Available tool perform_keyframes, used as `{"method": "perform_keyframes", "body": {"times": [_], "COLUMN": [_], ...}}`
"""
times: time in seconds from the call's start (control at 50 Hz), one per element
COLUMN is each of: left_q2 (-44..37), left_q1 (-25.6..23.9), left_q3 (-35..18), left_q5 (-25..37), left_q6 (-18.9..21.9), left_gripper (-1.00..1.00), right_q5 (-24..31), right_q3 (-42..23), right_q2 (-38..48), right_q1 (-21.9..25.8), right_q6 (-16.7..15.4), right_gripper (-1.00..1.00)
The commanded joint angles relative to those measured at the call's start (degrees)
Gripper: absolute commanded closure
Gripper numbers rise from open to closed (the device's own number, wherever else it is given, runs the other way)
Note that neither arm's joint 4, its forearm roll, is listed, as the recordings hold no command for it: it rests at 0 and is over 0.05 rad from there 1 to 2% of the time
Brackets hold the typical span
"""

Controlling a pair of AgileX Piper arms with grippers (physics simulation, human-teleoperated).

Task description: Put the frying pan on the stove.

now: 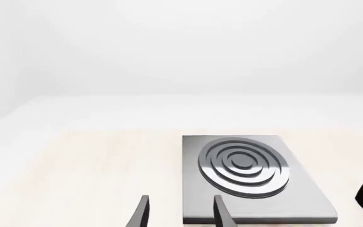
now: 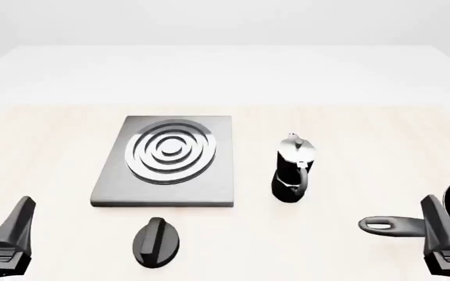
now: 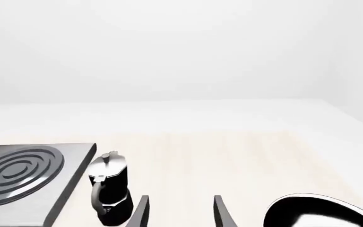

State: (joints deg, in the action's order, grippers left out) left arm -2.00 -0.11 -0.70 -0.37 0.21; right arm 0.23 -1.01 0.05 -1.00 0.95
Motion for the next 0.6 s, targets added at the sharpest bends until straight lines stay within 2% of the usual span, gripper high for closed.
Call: {"method": "perform_keyframes", "body": {"times": [0.02, 0.16, 0.28, 0.6], "left_q2": [-0.05, -0.49, 0.33, 0.69], "left_q1": [0.76, 0.38, -0.23, -1.13], "left_q3": [-0.17, -0.22, -0.26, -0.58], "left_q5": [0.24, -0.07, 0.75, 1.7], "left_q6": [0.72, -0.15, -0.4, -1.0], "left_gripper": [-1.0, -1.0, -1.0, -1.0], "right_q5": [0.3, 1.93, 5.68, 14.77], "right_q3": [-0.34, -2.26, -6.97, -14.58], "right_q2": [-0.01, -0.01, -0.04, -0.04], "right_q1": [-0.13, -0.09, 0.08, 1.82], "right_q6": [0.05, 0.07, 0.46, -2.33], "right_gripper": [-1.0, -1.0, -1.0, -1.0]}}
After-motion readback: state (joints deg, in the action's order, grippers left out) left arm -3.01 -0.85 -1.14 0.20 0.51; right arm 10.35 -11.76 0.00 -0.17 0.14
